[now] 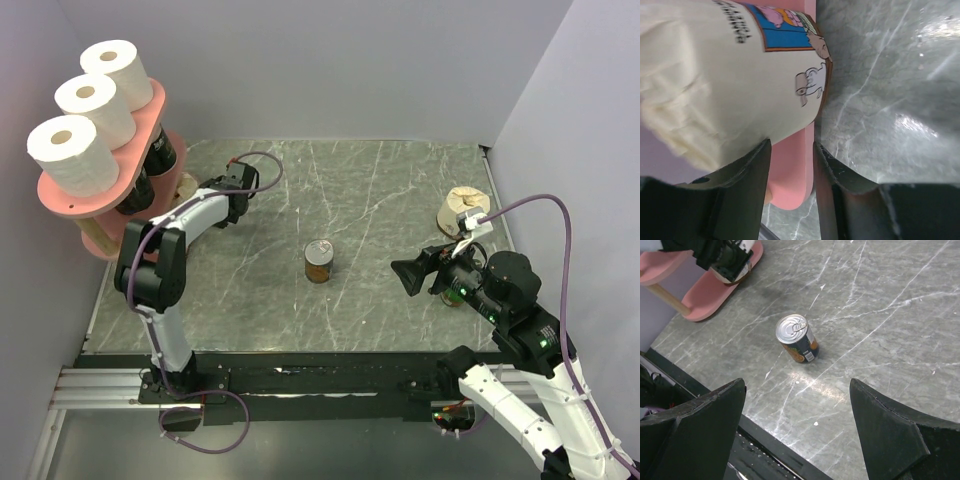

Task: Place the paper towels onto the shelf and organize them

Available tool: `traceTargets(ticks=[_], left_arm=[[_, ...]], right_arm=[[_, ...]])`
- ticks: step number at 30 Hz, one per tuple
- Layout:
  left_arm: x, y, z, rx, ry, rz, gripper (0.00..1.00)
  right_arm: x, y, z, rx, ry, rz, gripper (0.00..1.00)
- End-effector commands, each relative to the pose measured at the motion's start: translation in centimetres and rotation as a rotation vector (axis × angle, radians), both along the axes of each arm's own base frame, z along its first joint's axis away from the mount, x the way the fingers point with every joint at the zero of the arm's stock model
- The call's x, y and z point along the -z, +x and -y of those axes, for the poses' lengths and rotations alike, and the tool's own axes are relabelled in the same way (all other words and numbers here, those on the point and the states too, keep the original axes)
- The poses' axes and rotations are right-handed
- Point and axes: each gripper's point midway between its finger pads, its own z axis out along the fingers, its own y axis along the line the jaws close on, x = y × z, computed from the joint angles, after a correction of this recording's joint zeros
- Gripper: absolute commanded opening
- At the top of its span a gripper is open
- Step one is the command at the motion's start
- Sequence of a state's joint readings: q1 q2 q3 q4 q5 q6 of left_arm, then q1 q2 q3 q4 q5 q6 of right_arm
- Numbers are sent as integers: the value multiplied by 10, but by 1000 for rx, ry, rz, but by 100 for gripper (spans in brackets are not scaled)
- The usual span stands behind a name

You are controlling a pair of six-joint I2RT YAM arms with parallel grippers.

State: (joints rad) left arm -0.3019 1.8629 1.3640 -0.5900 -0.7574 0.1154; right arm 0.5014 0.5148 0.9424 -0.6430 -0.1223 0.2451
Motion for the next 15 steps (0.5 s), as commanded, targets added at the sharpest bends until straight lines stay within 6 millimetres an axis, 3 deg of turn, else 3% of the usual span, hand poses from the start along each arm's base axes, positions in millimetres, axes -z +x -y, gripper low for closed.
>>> traceTargets(ticks=[1, 8, 15], left_arm=[[-9, 15, -19, -72, 68, 48, 44], [-9, 34, -29, -98, 66, 77, 45], [-1, 41, -44, -142, 64, 69, 45]], right_arm=[[-22, 0, -1, -5, 34, 72, 91], [-15, 8, -2, 9, 18, 51, 91], [-12, 12, -6, 6, 23, 42, 91]])
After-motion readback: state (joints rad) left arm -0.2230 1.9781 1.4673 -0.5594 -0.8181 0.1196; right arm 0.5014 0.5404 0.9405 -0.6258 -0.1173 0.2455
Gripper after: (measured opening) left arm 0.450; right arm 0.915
